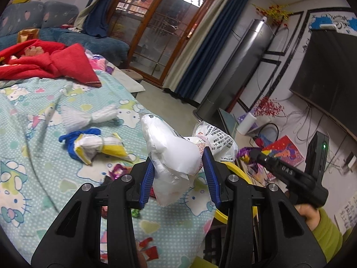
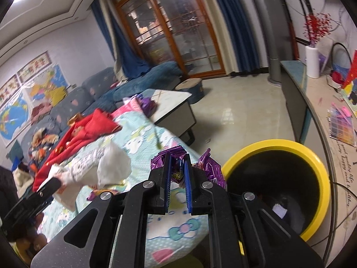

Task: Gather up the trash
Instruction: 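Grasp the purple candy wrappers with the right tool, then move both tools over the yellow bin and release the white bag and wrappers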

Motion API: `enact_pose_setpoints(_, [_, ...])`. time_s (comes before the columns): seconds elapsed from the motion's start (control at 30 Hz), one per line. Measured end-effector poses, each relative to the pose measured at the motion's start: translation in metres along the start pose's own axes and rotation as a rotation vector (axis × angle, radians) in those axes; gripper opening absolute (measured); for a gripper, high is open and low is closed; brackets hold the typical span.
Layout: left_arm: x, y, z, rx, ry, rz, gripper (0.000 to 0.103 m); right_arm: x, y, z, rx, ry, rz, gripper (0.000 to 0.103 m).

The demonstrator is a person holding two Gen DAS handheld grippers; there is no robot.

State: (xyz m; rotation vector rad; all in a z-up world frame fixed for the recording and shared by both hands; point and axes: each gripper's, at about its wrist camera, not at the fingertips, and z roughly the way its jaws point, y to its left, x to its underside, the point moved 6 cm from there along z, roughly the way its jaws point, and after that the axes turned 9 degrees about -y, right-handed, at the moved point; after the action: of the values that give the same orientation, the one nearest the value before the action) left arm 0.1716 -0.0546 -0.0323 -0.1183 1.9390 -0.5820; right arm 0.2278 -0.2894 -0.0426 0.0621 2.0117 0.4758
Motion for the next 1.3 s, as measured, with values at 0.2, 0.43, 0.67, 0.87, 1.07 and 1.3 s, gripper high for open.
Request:
enact_pose_setpoints(0.2, [0.013,-0.021,0.011,0.032,0.037,0.044,0.034,-0.007,-0.025,-0.004,0.043,-0.021,0.048,0.011])
enact_pose_setpoints(0.43, [0.029,-0.048,0.024,0.071,0.080,0.106,0.034,-0.011,-0.049,-0.010,0.072,-0.038,0.104,0.011])
enact_pose_setpoints(0.67, [0.045,-0.072,0.036,0.100,0.115,0.173,0.034,-0.015,-0.071,-0.014,0.097,-0.046,0.147,0.011])
enact_pose_setpoints(0.87, [0.058,-0.087,0.047,0.118,0.151,0.215,0.034,-0.017,-0.093,-0.015,0.133,-0.049,0.170,0.011])
enact_pose_setpoints(1.07, [0.073,-0.101,0.059,0.136,0.190,0.256,0.034,-0.013,-0.115,-0.015,0.166,-0.040,0.198,0.011])
enact_pose_setpoints(1.3, [0.087,-0.116,0.077,0.150,0.231,0.306,0.034,-0.006,-0.133,-0.010,0.188,-0.016,0.222,0.011])
